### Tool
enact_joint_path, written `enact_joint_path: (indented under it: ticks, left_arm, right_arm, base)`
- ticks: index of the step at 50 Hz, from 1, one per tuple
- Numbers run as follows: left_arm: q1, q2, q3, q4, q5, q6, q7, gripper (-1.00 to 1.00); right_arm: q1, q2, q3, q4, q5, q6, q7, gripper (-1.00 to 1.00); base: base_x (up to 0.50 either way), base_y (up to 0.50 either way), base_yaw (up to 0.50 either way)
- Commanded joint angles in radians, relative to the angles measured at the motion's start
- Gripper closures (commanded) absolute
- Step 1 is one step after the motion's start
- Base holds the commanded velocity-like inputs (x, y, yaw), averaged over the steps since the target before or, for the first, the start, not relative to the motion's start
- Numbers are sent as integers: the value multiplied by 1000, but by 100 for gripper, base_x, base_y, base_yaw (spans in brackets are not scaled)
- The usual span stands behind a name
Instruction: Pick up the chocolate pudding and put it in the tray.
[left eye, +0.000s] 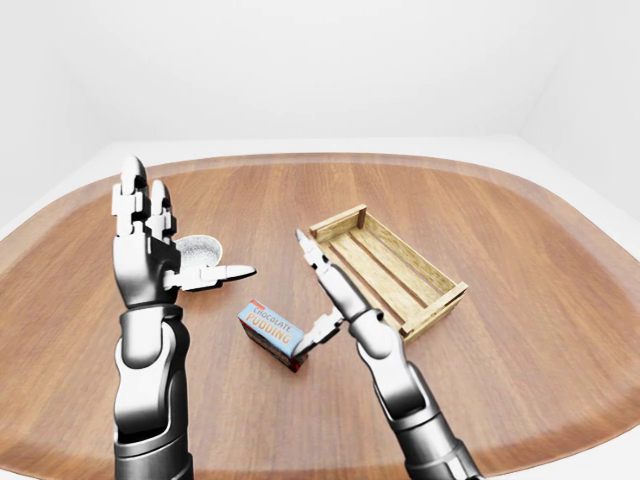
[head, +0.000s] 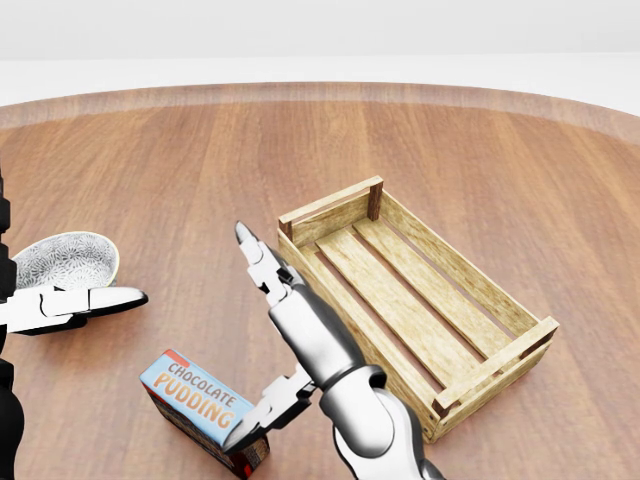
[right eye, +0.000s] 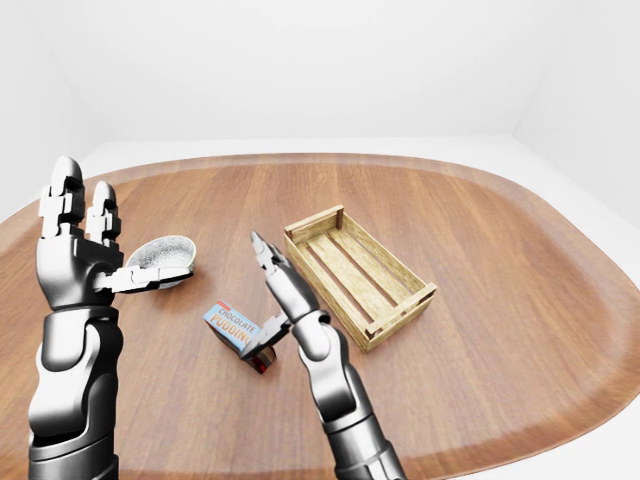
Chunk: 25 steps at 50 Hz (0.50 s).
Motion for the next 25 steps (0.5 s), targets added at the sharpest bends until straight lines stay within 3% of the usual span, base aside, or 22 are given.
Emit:
enact_joint_path:
  ticks: [1, 25]
  left_arm:
    - [-1, -5, 12, 4, -38, 0, -9, -100]
    - [-1, -5, 11, 4, -37, 0, -9, -100]
  right_arm:
    - [6, 11, 15, -2, -50, 0, 19, -100]
    - [8, 26, 26, 85, -64, 0, 8, -100]
  base:
    - [0, 0, 0]
    - [0, 0, 0]
